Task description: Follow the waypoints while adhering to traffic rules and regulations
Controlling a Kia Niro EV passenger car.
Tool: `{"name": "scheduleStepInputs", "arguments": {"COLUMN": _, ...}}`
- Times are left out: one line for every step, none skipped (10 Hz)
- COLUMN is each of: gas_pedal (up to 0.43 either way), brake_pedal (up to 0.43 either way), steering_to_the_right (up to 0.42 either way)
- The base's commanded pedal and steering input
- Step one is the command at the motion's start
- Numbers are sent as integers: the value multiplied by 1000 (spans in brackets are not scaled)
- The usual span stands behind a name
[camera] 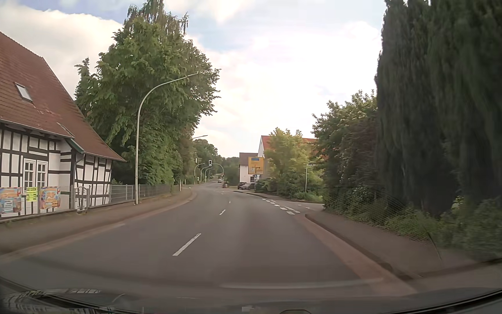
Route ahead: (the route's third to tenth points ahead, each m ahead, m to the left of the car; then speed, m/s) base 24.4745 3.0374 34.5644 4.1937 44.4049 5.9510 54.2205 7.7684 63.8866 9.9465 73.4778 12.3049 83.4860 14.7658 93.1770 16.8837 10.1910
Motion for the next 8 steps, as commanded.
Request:
{"name": "scheduleStepInputs", "arguments": {"gas_pedal": 268, "brake_pedal": 0, "steering_to_the_right": -24}}
{"name": "scheduleStepInputs", "arguments": {"gas_pedal": 268, "brake_pedal": 0, "steering_to_the_right": -21}}
{"name": "scheduleStepInputs", "arguments": {"gas_pedal": 268, "brake_pedal": 0, "steering_to_the_right": -19}}
{"name": "scheduleStepInputs", "arguments": {"gas_pedal": 268, "brake_pedal": 0, "steering_to_the_right": -17}}
{"name": "scheduleStepInputs", "arguments": {"gas_pedal": 268, "brake_pedal": 0, "steering_to_the_right": -17}}
{"name": "scheduleStepInputs", "arguments": {"gas_pedal": 268, "brake_pedal": 0, "steering_to_the_right": -17}}
{"name": "scheduleStepInputs", "arguments": {"gas_pedal": 268, "brake_pedal": 0, "steering_to_the_right": -17}}
{"name": "scheduleStepInputs", "arguments": {"gas_pedal": 268, "brake_pedal": 0, "steering_to_the_right": -17}}
